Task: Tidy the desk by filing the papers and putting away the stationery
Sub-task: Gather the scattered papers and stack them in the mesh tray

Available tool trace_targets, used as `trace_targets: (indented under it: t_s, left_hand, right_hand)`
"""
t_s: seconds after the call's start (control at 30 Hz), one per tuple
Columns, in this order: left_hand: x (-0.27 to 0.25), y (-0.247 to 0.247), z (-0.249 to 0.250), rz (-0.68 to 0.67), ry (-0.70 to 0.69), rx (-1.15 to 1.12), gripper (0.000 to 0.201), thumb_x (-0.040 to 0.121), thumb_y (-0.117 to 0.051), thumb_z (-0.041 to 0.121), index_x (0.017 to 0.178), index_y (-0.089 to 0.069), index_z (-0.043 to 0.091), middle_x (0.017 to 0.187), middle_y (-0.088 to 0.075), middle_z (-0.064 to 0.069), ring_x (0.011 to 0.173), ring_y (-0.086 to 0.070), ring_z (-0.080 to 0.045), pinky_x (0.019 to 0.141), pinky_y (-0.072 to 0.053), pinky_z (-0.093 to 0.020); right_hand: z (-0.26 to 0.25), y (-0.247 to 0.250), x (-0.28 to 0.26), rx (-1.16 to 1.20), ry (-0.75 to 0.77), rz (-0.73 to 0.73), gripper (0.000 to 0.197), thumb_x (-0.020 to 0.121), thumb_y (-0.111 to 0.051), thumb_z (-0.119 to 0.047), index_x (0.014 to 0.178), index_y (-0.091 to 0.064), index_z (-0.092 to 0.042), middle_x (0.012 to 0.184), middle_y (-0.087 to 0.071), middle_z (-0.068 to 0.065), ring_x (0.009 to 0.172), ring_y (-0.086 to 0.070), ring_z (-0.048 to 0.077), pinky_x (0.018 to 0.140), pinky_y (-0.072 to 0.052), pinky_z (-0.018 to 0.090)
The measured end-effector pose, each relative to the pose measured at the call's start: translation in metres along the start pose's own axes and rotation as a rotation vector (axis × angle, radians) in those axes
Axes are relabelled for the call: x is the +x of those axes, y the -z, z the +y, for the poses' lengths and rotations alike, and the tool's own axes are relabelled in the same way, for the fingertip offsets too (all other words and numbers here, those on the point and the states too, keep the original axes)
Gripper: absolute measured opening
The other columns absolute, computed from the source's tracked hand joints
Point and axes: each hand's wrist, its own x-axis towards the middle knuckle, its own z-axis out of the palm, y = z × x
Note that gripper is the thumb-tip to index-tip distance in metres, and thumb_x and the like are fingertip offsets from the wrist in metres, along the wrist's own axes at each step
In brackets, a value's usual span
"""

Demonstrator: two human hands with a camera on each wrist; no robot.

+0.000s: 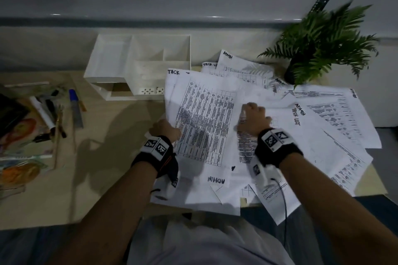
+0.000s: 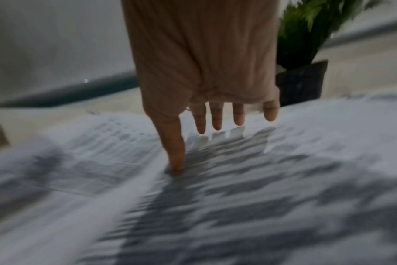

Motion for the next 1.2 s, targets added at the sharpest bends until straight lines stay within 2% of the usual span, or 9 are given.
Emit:
trace_targets:
  t_s: [0.1, 0.27, 0.43, 0.57, 0.73, 0.87, 0.97, 1.1, 1.2]
  left_hand:
    - [-0.005, 0.003, -0.003, 0.016, -0.147, -0.139, 0.033, 0.086, -0.057, 0.006, 0.117, -0.057, -0.002, 0.111, -0.063, -0.019, 0.099, -0.061, -0.031, 0.075, -0.042, -0.025]
    - [-0.01, 0.008, -0.011, 0.041, -0.206, -0.206, 0.022, 0.091, -0.05, 0.007, 0.111, -0.056, 0.001, 0.093, -0.055, -0.015, 0.084, -0.054, -0.028, 0.064, -0.041, -0.025]
    - [-0.007, 0.015, -0.022, 0.008, -0.188, -0.235, 0.031, 0.092, -0.052, 0.009, 0.121, -0.055, -0.001, 0.107, -0.062, -0.017, 0.09, -0.058, -0.027, 0.074, -0.041, -0.024]
    - [-0.009, 0.015, -0.021, 0.019, -0.154, -0.259, 0.031, 0.09, -0.058, 0.013, 0.114, -0.06, -0.007, 0.107, -0.066, -0.02, 0.098, -0.063, -0.031, 0.076, -0.044, -0.024]
    - [-0.015, 0.011, -0.017, -0.032, -0.162, -0.331, 0.047, 0.086, -0.066, 0.017, 0.124, -0.054, -0.009, 0.118, -0.062, -0.026, 0.098, -0.061, -0.033, 0.063, -0.038, -0.022]
    - [-0.015, 0.014, -0.022, -0.116, -0.093, -0.444, 0.05, 0.081, -0.062, 0.034, 0.112, -0.062, -0.006, 0.117, -0.062, -0.025, 0.093, -0.058, -0.028, 0.073, -0.042, -0.029]
    - [-0.017, 0.016, -0.021, -0.138, -0.09, -0.581, 0.063, 0.09, -0.046, 0.047, 0.13, -0.05, -0.002, 0.12, -0.06, -0.014, 0.118, -0.051, -0.025, 0.094, -0.044, -0.03]
    - [-0.025, 0.015, -0.018, -0.238, -0.182, -0.609, 0.079, 0.085, -0.031, 0.071, 0.134, -0.047, 0.011, 0.135, -0.051, -0.011, 0.127, -0.046, -0.02, 0.105, -0.034, -0.031]
    - [-0.029, 0.007, -0.015, -0.257, -0.169, -0.474, 0.064, 0.082, -0.06, 0.053, 0.125, -0.055, 0.006, 0.129, -0.057, -0.011, 0.12, -0.054, -0.025, 0.094, -0.041, -0.03]
  right_hand:
    - [0.025, 0.018, 0.011, -0.123, -0.014, -0.016, 0.069, 0.076, -0.072, -0.03, 0.135, -0.038, -0.023, 0.145, -0.034, 0.003, 0.134, -0.027, 0.031, 0.107, -0.025, 0.055]
    - [0.041, 0.029, 0.013, -0.301, -0.023, -0.048, 0.043, 0.088, -0.053, -0.02, 0.131, -0.049, -0.022, 0.135, -0.05, 0.005, 0.133, -0.03, 0.028, 0.11, -0.015, 0.06]
    - [0.04, 0.077, -0.005, -0.261, 0.032, 0.673, 0.036, 0.078, -0.04, -0.012, 0.097, -0.069, -0.004, 0.112, -0.059, 0.017, 0.128, -0.035, 0.035, 0.108, 0.0, 0.069]
    - [0.004, 0.1, -0.026, -0.201, 0.426, 1.005, 0.02, 0.073, -0.051, -0.017, 0.068, -0.07, -0.017, 0.111, -0.064, 0.008, 0.126, -0.032, 0.026, 0.103, -0.006, 0.068]
    - [-0.074, 0.02, -0.04, -0.149, 0.825, 0.62, 0.016, 0.062, -0.049, -0.016, 0.056, -0.063, -0.019, 0.114, -0.065, 0.014, 0.12, -0.047, 0.049, 0.092, -0.023, 0.075]
    - [-0.092, -0.05, -0.034, -0.193, 0.758, 0.293, 0.041, 0.065, -0.078, -0.008, 0.102, -0.068, -0.022, 0.141, -0.046, 0.016, 0.133, -0.036, 0.046, 0.1, -0.022, 0.072]
    - [-0.074, -0.048, -0.03, -0.007, 0.433, 0.339, 0.069, 0.081, -0.066, -0.022, 0.142, -0.033, -0.029, 0.156, -0.016, 0.007, 0.144, -0.011, 0.032, 0.111, -0.007, 0.062]
    - [-0.028, -0.033, -0.031, 0.352, -0.319, 0.317, 0.064, 0.081, -0.055, -0.02, 0.138, -0.027, -0.01, 0.149, -0.023, 0.014, 0.136, -0.021, 0.034, 0.11, -0.019, 0.056]
    - [-0.033, -0.05, -0.038, 0.29, -0.256, 0.102, 0.06, 0.087, -0.05, -0.037, 0.135, -0.03, -0.006, 0.147, -0.025, 0.012, 0.134, -0.022, 0.033, 0.109, -0.02, 0.054]
